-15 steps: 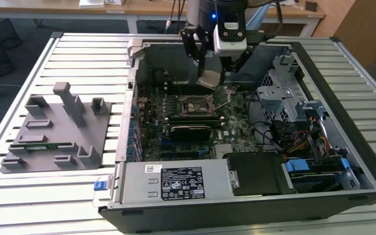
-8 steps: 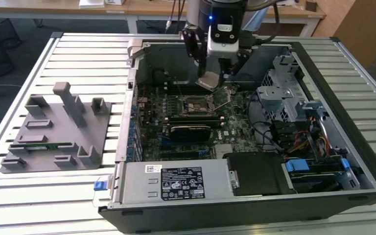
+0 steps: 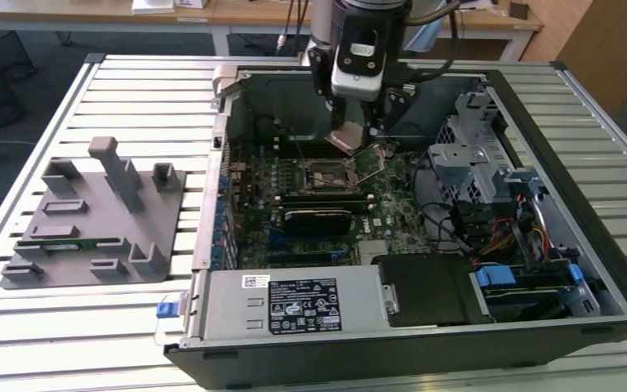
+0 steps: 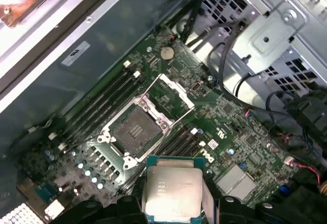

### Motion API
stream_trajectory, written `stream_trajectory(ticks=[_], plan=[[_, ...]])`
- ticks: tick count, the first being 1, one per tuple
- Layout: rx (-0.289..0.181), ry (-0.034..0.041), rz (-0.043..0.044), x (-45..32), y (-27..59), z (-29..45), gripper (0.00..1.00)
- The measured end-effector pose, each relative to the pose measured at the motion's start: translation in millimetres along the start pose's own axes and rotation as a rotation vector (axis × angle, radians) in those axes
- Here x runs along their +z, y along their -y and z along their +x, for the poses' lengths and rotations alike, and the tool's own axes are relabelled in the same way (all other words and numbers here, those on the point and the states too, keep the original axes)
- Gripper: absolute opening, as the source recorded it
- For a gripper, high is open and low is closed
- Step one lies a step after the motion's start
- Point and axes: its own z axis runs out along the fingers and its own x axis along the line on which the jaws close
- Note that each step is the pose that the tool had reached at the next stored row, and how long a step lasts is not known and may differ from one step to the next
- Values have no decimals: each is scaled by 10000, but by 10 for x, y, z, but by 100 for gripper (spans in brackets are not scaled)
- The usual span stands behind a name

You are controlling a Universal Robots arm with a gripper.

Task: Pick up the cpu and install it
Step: 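Place the cpu into insertion slot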

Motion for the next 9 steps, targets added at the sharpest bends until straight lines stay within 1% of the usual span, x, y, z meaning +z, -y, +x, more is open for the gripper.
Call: stream_trajectory(ticks=[9], plan=[[1633, 43, 21, 54, 1, 1, 53]])
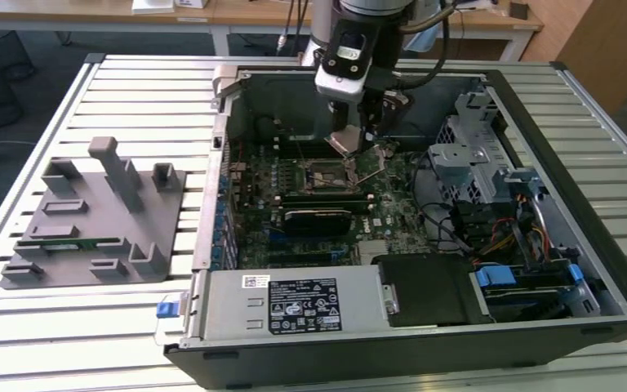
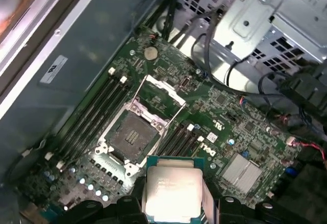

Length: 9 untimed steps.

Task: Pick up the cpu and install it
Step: 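Place the cpu into insertion slot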

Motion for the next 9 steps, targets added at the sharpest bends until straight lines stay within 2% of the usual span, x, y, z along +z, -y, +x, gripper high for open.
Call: stream_trajectory(ticks=[9], plan=[[1635, 42, 21, 55, 1, 1, 53]])
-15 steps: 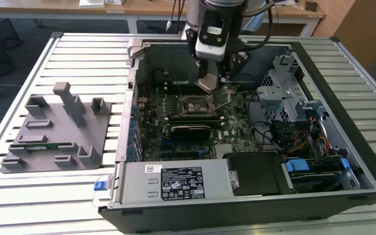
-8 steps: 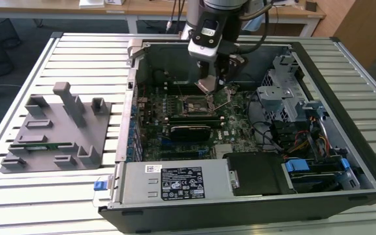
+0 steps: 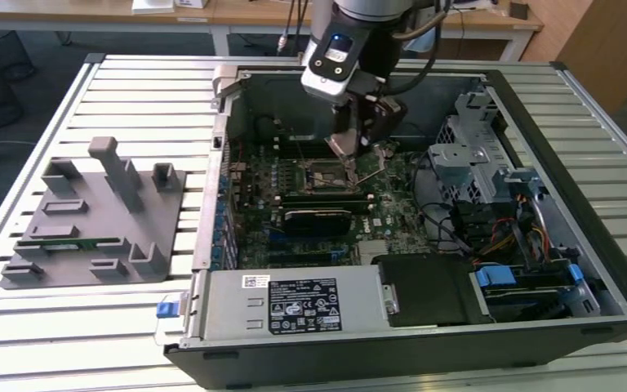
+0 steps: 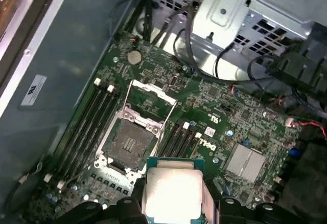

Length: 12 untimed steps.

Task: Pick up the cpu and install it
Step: 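Place the cpu into insertion slot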

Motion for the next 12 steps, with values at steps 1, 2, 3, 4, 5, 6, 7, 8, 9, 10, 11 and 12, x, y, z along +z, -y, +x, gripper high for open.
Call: stream_trajectory(ticks=[1, 2, 3, 4, 5, 6, 7, 8, 9, 10, 11, 12], plan=[[177, 5, 3, 6, 0, 0, 53], [370, 10, 6, 13, 0, 0, 53], [550, 15, 8, 19, 0, 0, 53], [730, 19, 10, 25, 1, 0, 53], [908, 24, 12, 31, 1, 0, 53], [1090, 29, 15, 37, 1, 0, 53], [1285, 34, 17, 44, 1, 1, 53], [1448, 38, 19, 49, 1, 1, 53], [1610, 42, 22, 57, 1, 1, 53], [1771, 45, 28, 66, 1, 2, 53], [1926, 49, 31, 72, 1, 2, 53], [2084, 53, 34, 77, 1, 2, 53]])
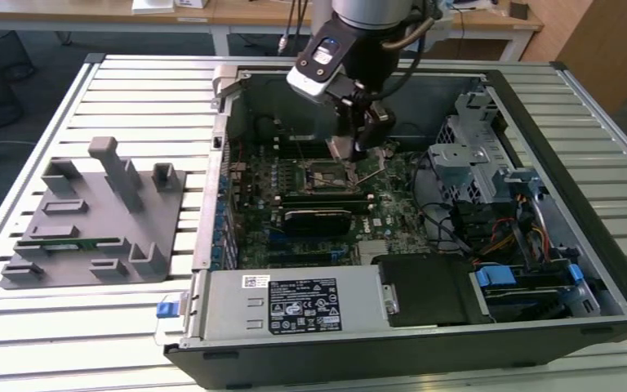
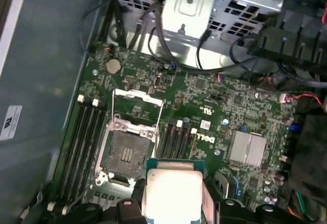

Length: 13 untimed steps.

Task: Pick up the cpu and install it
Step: 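Place the cpu into insertion slot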

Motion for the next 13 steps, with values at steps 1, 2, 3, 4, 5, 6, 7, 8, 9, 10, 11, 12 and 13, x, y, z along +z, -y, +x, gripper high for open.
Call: stream_trajectory(ticks=[1, 2, 3, 4, 5, 6, 7, 8, 9, 10, 11, 12, 13], plan=[[142, 4, 2, 5, 0, 1, 53], [222, 6, 3, 9, 5, 5, 53], [249, 7, 3, 14, 11, 15, 53], [255, 5, 1, 20, 16, 36, 53], [259, 6, 2, 25, 21, 60, 53], [264, 6, 2, 30, 27, 83, 53], [272, 6, 2, 34, 32, 104, 53], [293, 7, 3, 39, 36, 121, 53], [345, 8, 4, 46, 40, 130, 53], [436, 9, 4, 55, 43, 134, 53], [553, 14, 7, 63, 44, 138, 53], [646, 18, 8, 77, 44, 144, 53], [715, 20, 9, 95, 43, 156, 53]])
